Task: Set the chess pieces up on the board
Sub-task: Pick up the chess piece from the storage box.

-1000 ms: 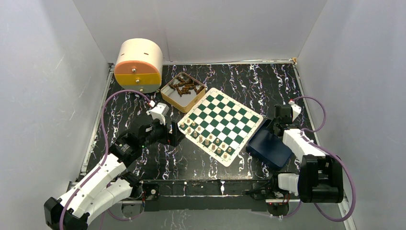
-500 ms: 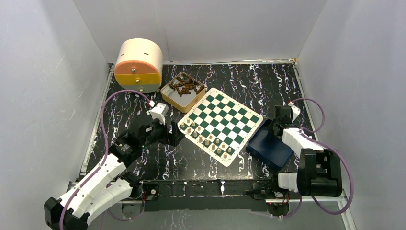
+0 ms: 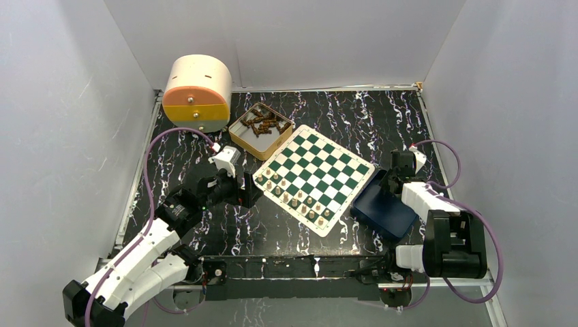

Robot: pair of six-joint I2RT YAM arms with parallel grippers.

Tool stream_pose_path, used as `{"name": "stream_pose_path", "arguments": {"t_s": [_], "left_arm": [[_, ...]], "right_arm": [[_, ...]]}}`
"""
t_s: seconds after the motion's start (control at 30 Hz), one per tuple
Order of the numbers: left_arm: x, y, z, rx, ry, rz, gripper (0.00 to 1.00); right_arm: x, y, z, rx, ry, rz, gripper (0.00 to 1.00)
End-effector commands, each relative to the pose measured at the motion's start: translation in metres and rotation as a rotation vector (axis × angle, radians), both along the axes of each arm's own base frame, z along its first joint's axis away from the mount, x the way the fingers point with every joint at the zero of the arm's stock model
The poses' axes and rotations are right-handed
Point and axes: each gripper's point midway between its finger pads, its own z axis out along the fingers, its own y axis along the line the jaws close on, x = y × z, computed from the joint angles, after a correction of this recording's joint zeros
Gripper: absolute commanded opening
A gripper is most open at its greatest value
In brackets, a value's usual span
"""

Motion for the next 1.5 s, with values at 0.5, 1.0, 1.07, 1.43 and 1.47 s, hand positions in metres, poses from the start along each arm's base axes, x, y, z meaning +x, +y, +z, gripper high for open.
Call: {"name": "stream_pose_path", "arguments": {"t_s": [0.5, 1.0, 1.07, 1.43, 1.47], "left_arm": [[0.001, 0.0, 0.002, 0.001, -0.016, -0.007, 0.87], [-0.002, -0.034, 0.016, -0.121, -0.124, -0.194, 0.69], [-0.004, -0.042, 0.021, -0.136, -0.172, -0.267, 0.69], [-0.02, -0.076, 0.035, -0.075, -0.453, -0.714, 0.6], [-0.024, -0.078, 0.037, -0.067, -0.507, -0.777, 0.6]], "right_arm": [[-0.006, -0.003, 0.037, -0.025, 0.01, 0.02, 0.18], [-0.019, 0.039, 0.096, 0.123, -0.059, 0.246, 0.16], [-0.022, 0.048, 0.101, 0.162, -0.059, 0.284, 0.16], [-0.041, 0.102, 0.134, 0.386, -0.054, 0.551, 0.15], [-0.043, 0.111, 0.14, 0.426, -0.064, 0.589, 0.15]]}}
